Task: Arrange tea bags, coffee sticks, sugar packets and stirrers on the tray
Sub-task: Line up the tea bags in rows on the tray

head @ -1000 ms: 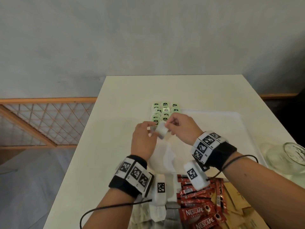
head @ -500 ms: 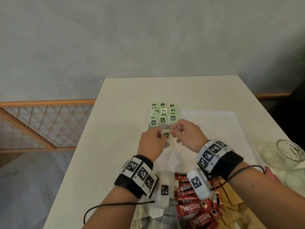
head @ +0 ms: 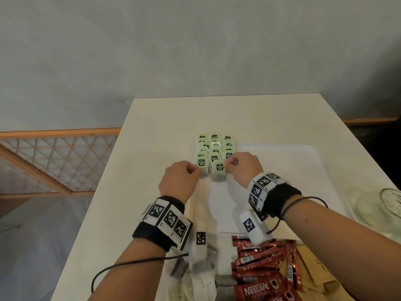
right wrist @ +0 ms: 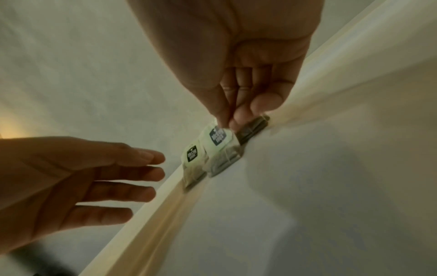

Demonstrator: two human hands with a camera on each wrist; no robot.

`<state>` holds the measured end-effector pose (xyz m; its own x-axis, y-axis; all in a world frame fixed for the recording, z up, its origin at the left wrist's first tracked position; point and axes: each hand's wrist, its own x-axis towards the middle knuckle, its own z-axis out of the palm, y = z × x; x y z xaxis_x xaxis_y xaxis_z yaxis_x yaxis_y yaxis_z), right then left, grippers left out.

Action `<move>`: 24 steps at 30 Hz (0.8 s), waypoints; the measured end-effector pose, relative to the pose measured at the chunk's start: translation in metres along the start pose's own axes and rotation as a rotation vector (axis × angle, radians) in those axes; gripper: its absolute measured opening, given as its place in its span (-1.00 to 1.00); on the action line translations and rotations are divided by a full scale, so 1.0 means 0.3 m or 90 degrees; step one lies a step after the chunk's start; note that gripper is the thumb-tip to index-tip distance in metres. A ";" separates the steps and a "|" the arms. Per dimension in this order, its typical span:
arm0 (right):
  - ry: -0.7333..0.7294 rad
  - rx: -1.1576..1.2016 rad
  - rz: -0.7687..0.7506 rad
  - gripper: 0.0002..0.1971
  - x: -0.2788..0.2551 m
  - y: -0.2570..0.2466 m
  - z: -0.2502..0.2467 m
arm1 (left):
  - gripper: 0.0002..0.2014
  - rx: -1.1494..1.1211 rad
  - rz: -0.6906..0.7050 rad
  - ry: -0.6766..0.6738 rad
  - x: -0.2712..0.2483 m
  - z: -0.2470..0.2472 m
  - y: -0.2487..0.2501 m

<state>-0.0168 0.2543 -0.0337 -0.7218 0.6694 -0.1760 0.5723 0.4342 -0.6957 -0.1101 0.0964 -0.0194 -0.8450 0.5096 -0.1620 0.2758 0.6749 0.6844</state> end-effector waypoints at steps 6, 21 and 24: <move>0.045 0.023 -0.003 -0.86 0.039 -0.017 0.026 | -0.88 -0.006 -0.023 0.004 0.033 -0.016 -0.037; -0.139 -0.008 -0.112 -0.90 -0.330 0.054 -0.018 | -0.81 0.111 0.164 -0.248 -0.270 -0.127 -0.088; -0.193 -0.005 -0.132 -0.88 -0.426 0.058 -0.017 | -0.48 0.224 0.177 -0.420 -0.356 -0.122 -0.074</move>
<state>0.0874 0.1795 -0.0198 -0.9048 0.3580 -0.2307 0.4035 0.5470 -0.7335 -0.0429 0.0074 0.0087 -0.3087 0.8205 -0.4812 0.6575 0.5496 0.5153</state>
